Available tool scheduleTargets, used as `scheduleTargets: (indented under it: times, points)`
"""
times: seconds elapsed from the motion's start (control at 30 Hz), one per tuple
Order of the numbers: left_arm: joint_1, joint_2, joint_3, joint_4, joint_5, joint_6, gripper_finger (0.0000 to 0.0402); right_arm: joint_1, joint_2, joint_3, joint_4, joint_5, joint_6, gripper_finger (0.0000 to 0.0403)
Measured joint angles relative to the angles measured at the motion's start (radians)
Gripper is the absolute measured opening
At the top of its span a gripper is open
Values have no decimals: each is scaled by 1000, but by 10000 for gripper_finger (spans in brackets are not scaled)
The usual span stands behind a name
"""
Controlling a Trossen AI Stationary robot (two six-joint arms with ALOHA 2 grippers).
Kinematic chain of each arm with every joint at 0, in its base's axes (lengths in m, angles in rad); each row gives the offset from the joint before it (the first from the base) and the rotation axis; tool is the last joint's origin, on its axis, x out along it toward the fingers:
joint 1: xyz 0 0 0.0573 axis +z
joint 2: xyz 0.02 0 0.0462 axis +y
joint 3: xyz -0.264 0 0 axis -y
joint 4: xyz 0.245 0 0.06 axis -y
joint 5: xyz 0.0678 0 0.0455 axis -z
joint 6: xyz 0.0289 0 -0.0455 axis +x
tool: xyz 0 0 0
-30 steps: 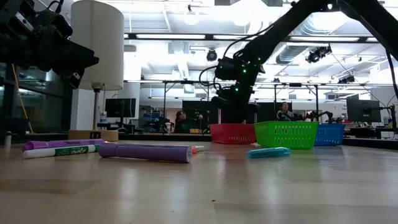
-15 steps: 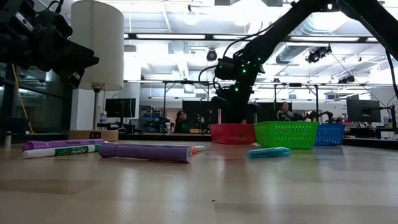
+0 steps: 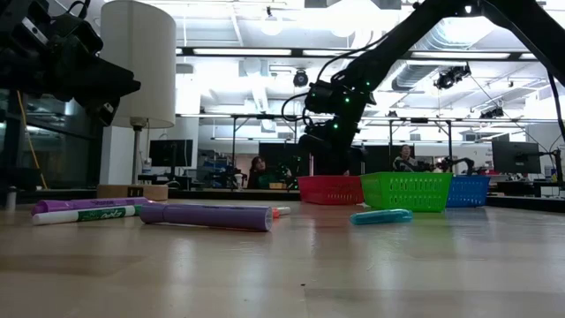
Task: Pick & Place Markers
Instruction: Put the right purple highlighter in the red bin, then put the blue pen in the green bin
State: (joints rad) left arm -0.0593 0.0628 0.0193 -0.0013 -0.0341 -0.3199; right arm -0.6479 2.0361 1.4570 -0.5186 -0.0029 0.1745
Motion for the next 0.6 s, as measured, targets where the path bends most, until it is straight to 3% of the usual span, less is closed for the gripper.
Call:
scheduleTargets:
  times: [0.6]
  points:
    - [0, 0, 0, 0, 0, 0, 83, 42, -208, 1, -5, -9, -29, 177]
